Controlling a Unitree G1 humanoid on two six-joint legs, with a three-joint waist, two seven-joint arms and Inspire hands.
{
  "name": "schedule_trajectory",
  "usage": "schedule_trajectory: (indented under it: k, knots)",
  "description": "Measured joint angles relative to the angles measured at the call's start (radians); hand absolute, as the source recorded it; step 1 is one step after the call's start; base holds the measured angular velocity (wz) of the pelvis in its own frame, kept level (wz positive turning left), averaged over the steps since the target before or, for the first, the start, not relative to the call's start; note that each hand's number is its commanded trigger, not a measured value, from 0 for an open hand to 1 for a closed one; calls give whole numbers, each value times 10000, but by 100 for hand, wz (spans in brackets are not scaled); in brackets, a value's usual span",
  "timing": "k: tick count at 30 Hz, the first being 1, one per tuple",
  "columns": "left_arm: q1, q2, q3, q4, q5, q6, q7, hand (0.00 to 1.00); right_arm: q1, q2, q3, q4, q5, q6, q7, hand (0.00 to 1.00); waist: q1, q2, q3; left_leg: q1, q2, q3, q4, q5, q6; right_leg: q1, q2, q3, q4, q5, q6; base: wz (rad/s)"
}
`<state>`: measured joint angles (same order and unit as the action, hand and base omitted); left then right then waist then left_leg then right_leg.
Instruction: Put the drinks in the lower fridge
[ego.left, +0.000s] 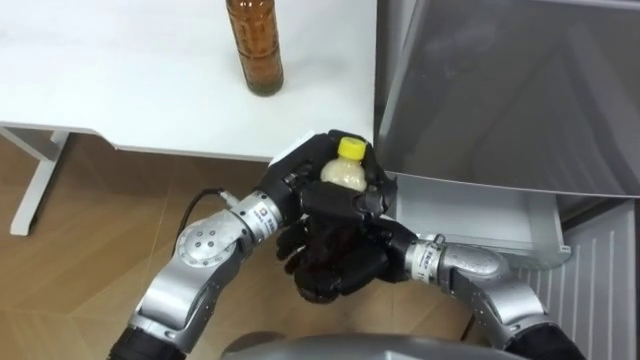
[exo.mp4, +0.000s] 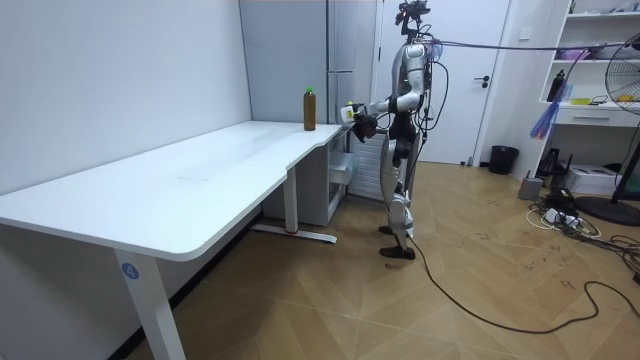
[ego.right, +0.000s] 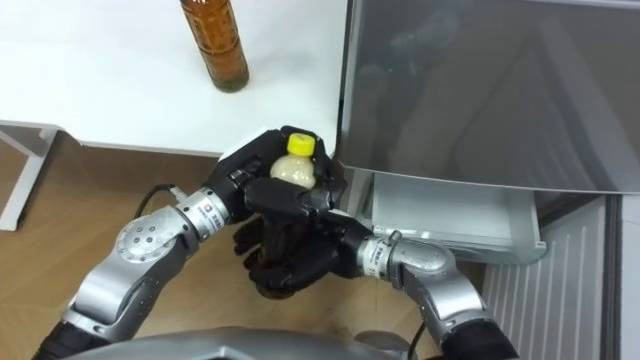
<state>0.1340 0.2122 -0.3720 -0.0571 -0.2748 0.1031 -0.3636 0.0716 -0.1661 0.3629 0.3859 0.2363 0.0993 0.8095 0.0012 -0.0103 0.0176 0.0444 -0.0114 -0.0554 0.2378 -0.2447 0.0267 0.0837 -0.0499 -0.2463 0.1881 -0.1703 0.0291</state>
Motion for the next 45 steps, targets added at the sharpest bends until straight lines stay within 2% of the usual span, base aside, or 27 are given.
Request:
schedule_trajectory:
  k: [13, 14, 15, 16, 17, 18, 28, 45]
  knots:
    - [17, -151, 194, 13, -282, -1, 128, 100, -12, 77, 28, 17, 287, -26, -135, 100, 39, 5, -7, 83, -2, -2, 23, 4, 5, 40, -3, 4, -9, 0, 1, 0]
    - [17, -174, 245, 12, -326, -1, 136, 96, -12, 92, 27, 17, 342, -26, -149, 100, 38, 4, -7, 83, -1, -3, 20, 4, 5, 39, -3, 4, -7, -1, 1, 0]
    - [16, -186, 260, 11, -342, -1, 143, 85, -12, 104, 16, 17, 344, -26, -154, 100, 33, 4, -7, 81, -1, -4, 19, 4, 5, 36, -2, 3, -6, -1, 1, 0]
    - [16, -206, 284, 8, -366, -1, 155, 57, -12, 121, -10, 16, 347, -26, -154, 100, 21, 4, -7, 67, 1, -6, 12, 4, 5, 26, -2, -2, -6, -1, 1, 0]
    - [16, -229, 293, 8, -366, -1, 178, 35, -12, 129, -17, 16, 352, -26, -154, 100, 20, 3, -7, 58, 1, -10, 7, 4, 5, 22, -1, -7, -5, 0, 1, 0]
    - [16, -239, 304, 8, -373, -1, 186, 0, -12, 131, -19, 16, 363, -26, -154, 100, 21, 3, -7, 53, 1, -11, 4, 4, 5, 21, -1, -9, -5, -1, 1, 0]
    - [6, -322, 551, -22, -389, -15, 267, 0, 55, 99, -233, 20, 414, -4, -180, 100, 28, -79, -8, 44, -1, -10, 18, 4, 5, 19, 0, -8, -11, 0, 1, 0]
    - [5, -320, 555, -35, -386, -16, 556, 0, 188, 120, -215, 204, 423, -17, -202, 100, 21, -51, 1, 11, -3, -23, 62, 4, 5, 26, 4, -1, -22, 0, 0, 0]
